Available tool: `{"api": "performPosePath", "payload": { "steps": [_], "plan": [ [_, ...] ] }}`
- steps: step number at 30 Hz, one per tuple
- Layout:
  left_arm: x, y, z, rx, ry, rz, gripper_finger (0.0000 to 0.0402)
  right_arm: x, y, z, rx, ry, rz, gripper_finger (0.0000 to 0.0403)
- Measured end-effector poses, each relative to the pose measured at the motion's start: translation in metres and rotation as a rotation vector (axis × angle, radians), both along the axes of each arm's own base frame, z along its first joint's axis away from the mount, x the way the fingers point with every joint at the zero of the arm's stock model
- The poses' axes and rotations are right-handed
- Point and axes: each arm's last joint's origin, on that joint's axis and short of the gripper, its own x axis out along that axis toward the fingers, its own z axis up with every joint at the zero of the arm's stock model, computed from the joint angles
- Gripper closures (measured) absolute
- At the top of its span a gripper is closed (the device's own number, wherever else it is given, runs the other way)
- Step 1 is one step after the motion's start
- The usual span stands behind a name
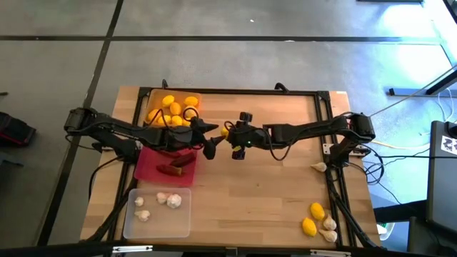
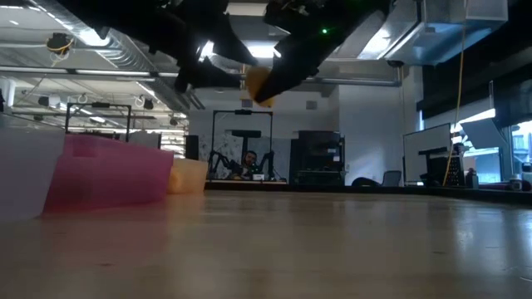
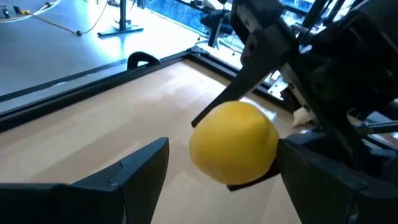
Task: Sort produce into baskets
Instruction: Put the lemon into the yellow bin
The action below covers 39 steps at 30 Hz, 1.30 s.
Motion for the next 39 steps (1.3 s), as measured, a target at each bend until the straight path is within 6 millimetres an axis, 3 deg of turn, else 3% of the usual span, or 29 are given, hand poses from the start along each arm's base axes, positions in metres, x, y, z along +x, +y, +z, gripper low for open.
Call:
{"api": "performPosePath", "payload": {
  "steps": [6,21,30,39],
  "plan": [
    [0.003,0.000,0.000,-0.001,-0.027,-0.006,0.0109,0.002,0.000,0.000,0.001,-0.023,-0.001,0.0210],
    [0.025,0.009,-0.021,0.034,-0.070,0.032,0.0110,0.003,0.001,0.001,0.027,-0.045,0.004,0.0210],
    [0.025,0.009,-0.021,0.058,-0.057,0.030,0.0180,0.003,0.000,0.001,0.032,-0.046,0.003,0.0210],
    [0.025,0.008,-0.022,0.063,-0.052,0.027,0.0173,0.003,0.000,0.001,0.041,-0.048,-0.016,0.0202]
  ]
}}
